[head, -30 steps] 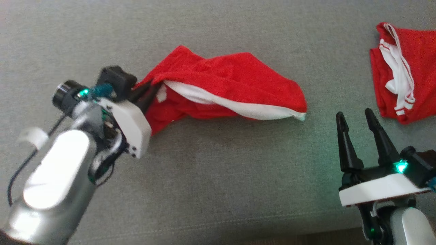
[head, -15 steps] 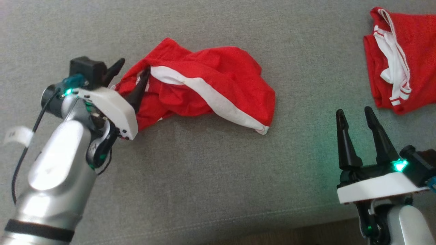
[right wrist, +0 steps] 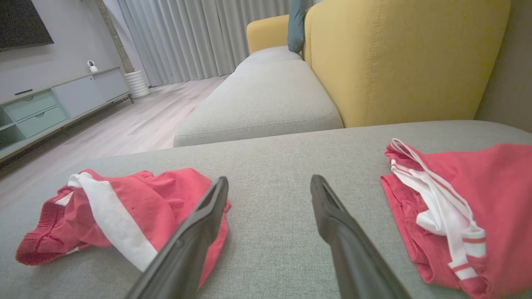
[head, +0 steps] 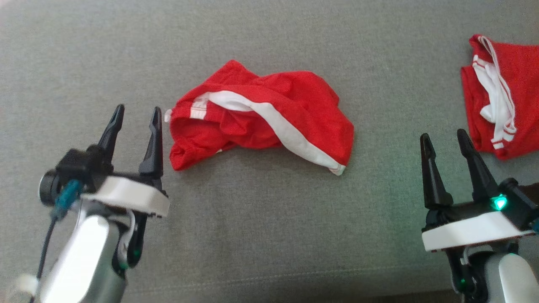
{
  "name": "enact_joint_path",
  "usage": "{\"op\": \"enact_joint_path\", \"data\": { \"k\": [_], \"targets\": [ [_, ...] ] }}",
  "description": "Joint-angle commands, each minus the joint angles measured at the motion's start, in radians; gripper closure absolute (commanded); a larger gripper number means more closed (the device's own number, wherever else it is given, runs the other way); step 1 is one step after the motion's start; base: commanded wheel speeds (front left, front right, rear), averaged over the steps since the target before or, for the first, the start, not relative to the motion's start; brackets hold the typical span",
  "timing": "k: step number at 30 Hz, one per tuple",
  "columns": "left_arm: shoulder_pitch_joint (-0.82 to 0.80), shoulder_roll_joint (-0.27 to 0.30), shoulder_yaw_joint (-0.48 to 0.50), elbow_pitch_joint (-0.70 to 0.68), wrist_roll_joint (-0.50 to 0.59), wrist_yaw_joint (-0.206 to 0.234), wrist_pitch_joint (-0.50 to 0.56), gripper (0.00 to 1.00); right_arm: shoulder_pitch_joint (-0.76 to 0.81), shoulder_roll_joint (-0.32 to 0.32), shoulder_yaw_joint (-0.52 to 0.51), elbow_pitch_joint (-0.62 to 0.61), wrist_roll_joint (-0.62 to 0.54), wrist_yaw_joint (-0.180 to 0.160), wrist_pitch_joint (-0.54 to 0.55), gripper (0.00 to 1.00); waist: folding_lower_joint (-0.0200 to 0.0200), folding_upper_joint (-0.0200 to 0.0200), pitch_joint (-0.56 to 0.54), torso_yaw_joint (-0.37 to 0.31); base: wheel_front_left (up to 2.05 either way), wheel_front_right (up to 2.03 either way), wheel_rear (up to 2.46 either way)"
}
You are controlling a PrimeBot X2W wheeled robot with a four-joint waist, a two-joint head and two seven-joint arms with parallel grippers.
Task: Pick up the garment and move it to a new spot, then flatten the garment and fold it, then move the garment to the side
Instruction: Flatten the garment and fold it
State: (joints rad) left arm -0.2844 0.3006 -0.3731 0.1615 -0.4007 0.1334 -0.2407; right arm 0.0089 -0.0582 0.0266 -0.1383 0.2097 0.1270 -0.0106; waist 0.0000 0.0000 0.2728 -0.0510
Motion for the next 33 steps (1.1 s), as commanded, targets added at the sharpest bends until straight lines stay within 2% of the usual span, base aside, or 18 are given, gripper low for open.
{"op": "enact_joint_path", "data": {
  "k": [1,5,10,16,33],
  "targets": [
    [-0.016,0.018,0.044,-0.038,0.009,0.006,-0.009,0.00,-0.016,-0.019,0.020,-0.039,-0.007,0.004,0.003,0.00,0.0000,0.0000,-0.015,0.011,0.00,0.00,0.00],
    [0.071,0.005,0.059,-0.135,0.050,0.048,-0.019,0.00,0.003,-0.027,0.024,-0.045,-0.011,0.004,0.022,0.00,0.0000,0.0000,-0.043,0.024,0.00,0.00,0.00],
    [0.171,-0.009,0.064,-0.218,0.094,0.068,-0.021,0.00,0.034,-0.032,0.029,-0.056,-0.013,0.004,0.044,0.00,0.0000,0.0000,-0.072,0.034,0.00,0.00,0.00],
    [0.222,-0.022,0.070,-0.241,0.117,0.062,-0.021,0.00,0.052,-0.038,0.029,-0.071,-0.014,0.004,0.064,0.00,0.0000,0.0000,-0.083,0.044,0.00,0.00,0.00],
    [0.216,-0.047,0.094,-0.234,0.146,0.024,-0.021,0.00,0.045,-0.039,0.029,-0.083,-0.011,0.004,0.071,0.00,0.0000,0.0000,-0.074,0.044,0.00,0.00,0.00]
  ]
}}
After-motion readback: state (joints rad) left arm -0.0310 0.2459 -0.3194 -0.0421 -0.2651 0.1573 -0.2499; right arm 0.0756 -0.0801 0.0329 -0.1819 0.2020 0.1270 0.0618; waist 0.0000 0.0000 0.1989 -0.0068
